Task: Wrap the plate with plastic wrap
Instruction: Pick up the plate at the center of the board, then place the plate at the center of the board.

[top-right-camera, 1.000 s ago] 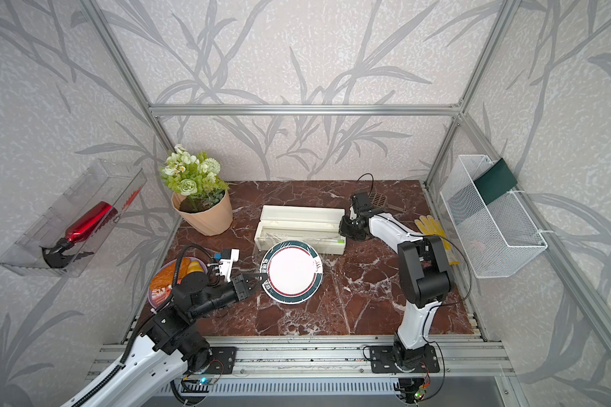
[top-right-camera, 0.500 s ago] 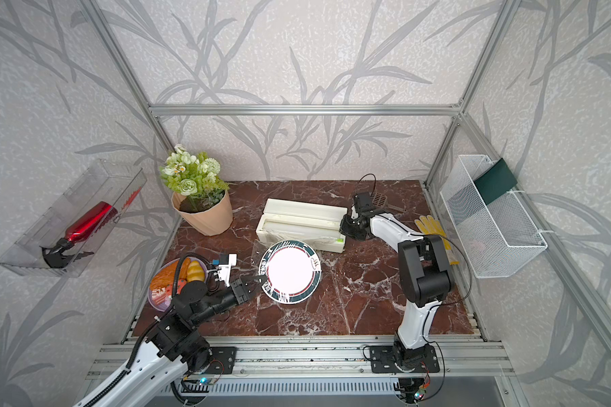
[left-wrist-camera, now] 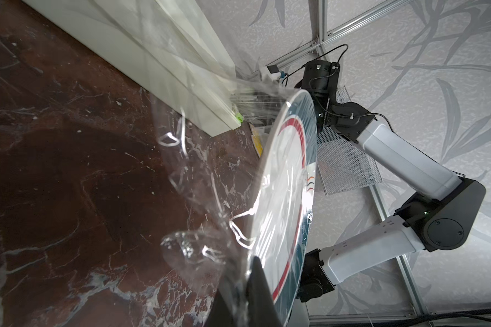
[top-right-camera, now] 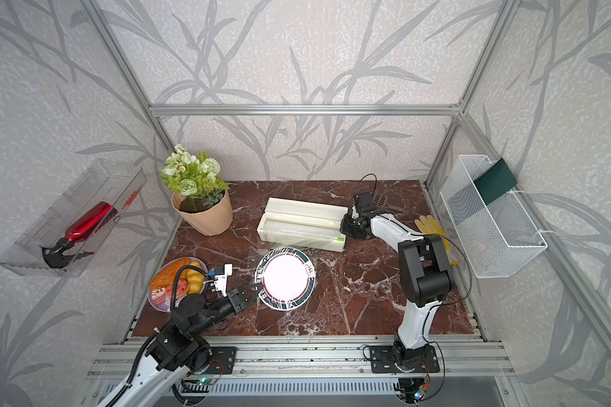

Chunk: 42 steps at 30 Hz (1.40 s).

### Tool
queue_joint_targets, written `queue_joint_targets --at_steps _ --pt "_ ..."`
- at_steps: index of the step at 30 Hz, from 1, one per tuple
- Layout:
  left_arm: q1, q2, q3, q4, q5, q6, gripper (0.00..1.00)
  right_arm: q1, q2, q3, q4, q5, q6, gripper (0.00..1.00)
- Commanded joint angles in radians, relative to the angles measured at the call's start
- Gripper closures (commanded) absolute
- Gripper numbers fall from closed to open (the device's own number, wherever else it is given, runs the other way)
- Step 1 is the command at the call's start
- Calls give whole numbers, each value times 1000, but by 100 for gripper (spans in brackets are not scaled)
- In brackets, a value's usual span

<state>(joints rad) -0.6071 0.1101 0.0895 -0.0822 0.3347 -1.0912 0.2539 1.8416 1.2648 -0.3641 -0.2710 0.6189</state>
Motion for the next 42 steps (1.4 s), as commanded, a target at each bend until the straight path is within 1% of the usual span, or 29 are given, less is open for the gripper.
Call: queue_joint_targets --at_steps 1,3,4,13,20,24,26,28,35,38,42 --pt "-3 15 4 14 -54 10 100 -21 28 -33 5 5 25 86" --pt "-4 58 4 24 -67 15 100 -21 22 -35 2 10 25 86" --pt "-4 84 3 38 -72 19 100 -21 19 -38 2 13 -5 86" --pt "-2 350 33 137 -98 34 100 -21 8 -31 -13 26 -24 84" --pt "-2 495 62 207 -92 56 100 -21 6 -21 -31 34 -38 83" --pt "-2 522 66 229 -63 59 100 -21 -19 -13 -43 55 -50 80" --pt "-2 515 66 218 -52 63 100 -21 -29 -1 -59 63 -58 75" --pt "-2 501 64 189 -47 63 100 -21 -36 14 -74 69 -64 70" --pt "-1 458 52 96 -46 65 100 -21 -74 27 -91 84 -73 60" --pt "0 478 53 90 -32 66 100 -21 -82 30 -97 80 -77 56" --pt "-1 549 62 109 -15 68 100 -21 -104 25 -99 82 -82 53"
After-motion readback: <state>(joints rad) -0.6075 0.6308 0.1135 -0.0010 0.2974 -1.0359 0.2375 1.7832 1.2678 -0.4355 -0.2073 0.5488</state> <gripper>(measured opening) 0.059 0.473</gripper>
